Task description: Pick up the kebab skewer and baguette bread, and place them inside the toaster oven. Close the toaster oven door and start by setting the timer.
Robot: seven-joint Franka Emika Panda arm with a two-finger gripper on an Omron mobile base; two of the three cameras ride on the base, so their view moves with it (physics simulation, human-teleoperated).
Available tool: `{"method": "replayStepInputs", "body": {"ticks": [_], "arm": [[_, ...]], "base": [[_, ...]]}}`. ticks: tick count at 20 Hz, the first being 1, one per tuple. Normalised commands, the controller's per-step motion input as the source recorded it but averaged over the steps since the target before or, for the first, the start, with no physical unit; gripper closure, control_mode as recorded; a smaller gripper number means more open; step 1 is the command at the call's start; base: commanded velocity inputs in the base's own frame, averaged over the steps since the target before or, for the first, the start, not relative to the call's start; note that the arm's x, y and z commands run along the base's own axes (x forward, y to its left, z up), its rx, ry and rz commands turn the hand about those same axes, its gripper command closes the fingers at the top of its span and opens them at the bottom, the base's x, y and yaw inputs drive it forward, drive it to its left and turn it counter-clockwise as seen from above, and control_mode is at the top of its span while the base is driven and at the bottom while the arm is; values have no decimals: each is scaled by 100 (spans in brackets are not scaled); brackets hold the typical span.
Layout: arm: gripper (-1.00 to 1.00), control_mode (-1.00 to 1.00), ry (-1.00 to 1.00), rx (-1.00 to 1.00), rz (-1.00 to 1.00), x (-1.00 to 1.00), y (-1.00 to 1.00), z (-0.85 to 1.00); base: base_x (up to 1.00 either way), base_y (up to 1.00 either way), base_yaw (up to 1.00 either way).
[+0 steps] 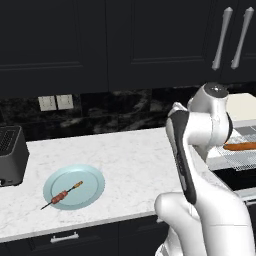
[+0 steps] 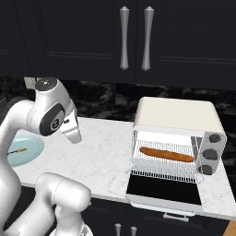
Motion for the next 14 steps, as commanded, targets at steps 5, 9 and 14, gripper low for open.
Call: {"method": "replayStepInputs", "body": {"ticks": [5,9,14], "arm": [[-100,-100,19,-6,14,-18,100,-6],[-100,-100,18,-1,12,-14,100,-17],[-100,-100,15,0,11,-1,100,-12]], "base": [[0,0,0],[0,0,0],[0,0,0]]}}
